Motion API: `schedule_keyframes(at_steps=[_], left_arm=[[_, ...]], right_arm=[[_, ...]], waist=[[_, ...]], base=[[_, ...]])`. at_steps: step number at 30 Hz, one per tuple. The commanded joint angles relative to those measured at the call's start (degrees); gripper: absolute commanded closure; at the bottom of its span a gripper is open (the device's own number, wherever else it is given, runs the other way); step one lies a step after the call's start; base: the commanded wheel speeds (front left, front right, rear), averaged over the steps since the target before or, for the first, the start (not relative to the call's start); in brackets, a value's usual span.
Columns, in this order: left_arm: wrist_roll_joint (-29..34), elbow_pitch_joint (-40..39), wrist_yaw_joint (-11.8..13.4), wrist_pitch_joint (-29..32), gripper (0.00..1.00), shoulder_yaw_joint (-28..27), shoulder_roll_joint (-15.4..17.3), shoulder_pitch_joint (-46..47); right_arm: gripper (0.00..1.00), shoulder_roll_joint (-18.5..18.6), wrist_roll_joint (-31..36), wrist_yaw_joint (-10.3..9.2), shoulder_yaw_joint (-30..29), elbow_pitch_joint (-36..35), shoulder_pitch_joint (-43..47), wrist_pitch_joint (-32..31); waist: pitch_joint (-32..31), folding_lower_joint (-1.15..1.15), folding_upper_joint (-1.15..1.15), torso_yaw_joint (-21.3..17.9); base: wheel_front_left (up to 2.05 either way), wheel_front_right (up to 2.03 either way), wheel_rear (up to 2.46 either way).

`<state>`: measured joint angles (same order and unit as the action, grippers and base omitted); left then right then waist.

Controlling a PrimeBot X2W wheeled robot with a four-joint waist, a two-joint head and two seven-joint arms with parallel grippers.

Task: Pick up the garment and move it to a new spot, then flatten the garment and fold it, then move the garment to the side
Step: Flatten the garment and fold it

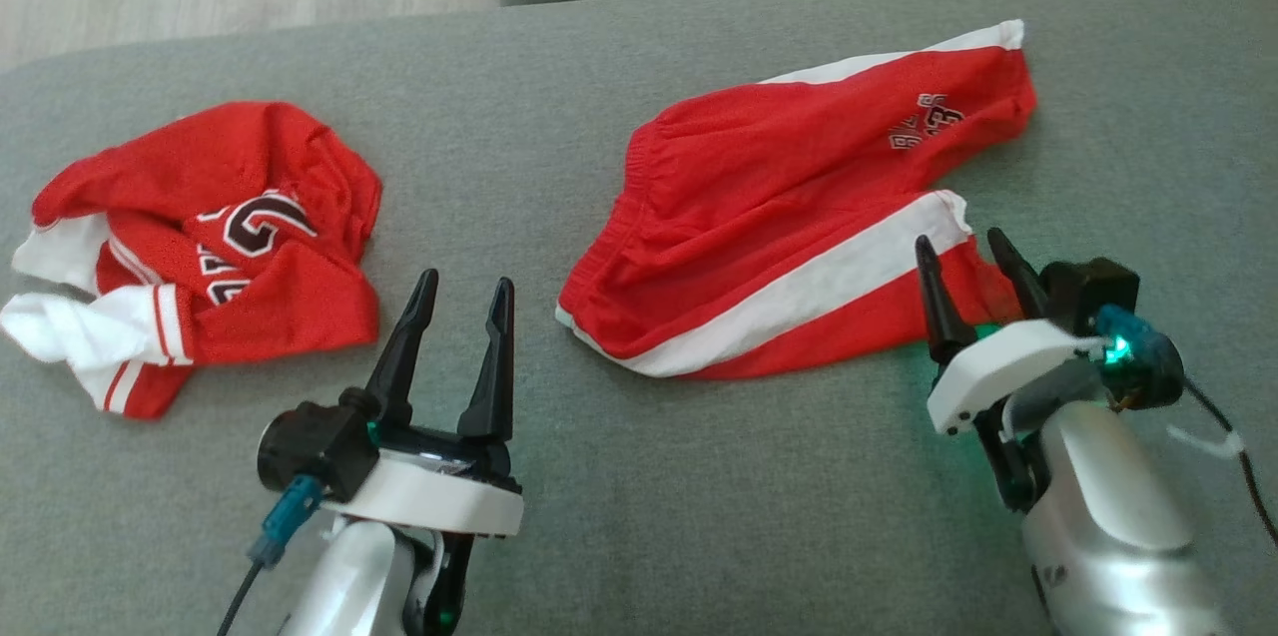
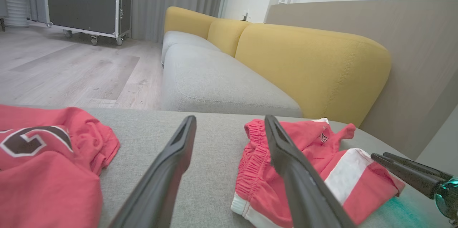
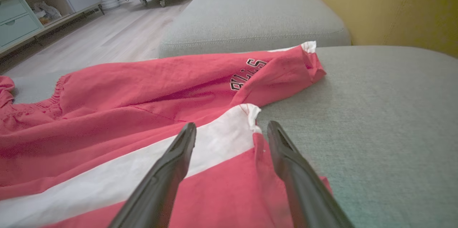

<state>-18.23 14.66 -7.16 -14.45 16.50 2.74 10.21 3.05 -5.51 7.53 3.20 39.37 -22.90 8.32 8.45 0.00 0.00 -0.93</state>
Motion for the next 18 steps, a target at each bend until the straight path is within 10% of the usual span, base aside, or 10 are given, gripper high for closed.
schedule_keyframes(at_steps=[1,15,17,18], left_arm=[[0.38,-1.46,-0.29,-0.55,0.0,-1.61,0.14,2.33],[0.55,-1.36,-0.32,-0.55,0.0,-0.75,0.14,3.09],[0.59,-1.35,-0.32,-0.55,0.0,-0.78,0.14,3.05],[0.58,-1.3,-0.32,-0.55,0.0,-0.85,0.14,3.01]], right_arm=[[0.0,0.09,-0.47,-0.04,0.77,-0.52,-2.37,-0.11],[0.0,0.6,-1.5,-0.04,-1.5,14.38,-11.92,-0.22],[0.96,0.72,-2.0,-0.04,-0.77,15.53,-12.87,0.42],[1.0,0.8,-2.24,-0.04,-0.32,15.89,-13.23,1.0]], waist=[[0.28,0.0,0.0,0.48],[1.34,0.0,0.0,2.47],[1.3,0.0,0.0,2.47],[1.22,0.0,0.0,2.42]], base=[[0.0,0.0,0.0],[0.0,0.0,0.0],[0.0,0.0,0.0],[0.0,0.0,0.0]])
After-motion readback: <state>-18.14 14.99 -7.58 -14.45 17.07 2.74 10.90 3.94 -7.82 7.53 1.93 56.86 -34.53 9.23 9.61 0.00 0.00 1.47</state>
